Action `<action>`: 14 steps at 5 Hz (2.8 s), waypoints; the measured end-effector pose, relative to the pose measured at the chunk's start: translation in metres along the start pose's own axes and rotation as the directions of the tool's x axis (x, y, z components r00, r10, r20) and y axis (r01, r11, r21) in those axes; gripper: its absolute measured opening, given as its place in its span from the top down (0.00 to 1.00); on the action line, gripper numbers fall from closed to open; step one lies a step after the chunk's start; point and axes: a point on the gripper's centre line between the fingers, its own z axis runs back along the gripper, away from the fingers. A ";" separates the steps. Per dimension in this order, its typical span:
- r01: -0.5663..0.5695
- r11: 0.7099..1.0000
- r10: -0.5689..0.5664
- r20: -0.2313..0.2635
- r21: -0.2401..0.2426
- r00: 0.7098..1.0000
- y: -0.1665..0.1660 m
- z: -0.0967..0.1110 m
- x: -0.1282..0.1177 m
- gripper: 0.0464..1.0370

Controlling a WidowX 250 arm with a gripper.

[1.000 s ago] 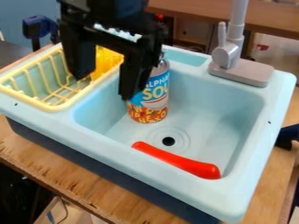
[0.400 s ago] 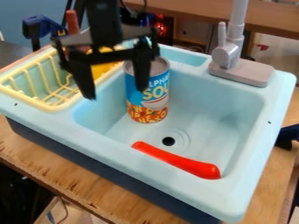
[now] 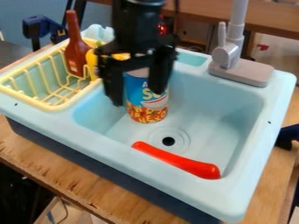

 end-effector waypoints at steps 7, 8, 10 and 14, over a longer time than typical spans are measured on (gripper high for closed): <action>-0.151 0.985 0.151 -0.003 0.081 0.988 -0.016 -0.049 -0.056 0.03; -0.156 0.984 0.157 -0.002 0.085 0.988 -0.015 -0.054 -0.057 0.03; -0.131 0.984 0.133 -0.007 0.124 0.991 -0.020 -0.070 -0.060 0.06; -0.003 0.990 0.005 -0.021 0.139 1.000 -0.022 -0.060 -0.051 0.51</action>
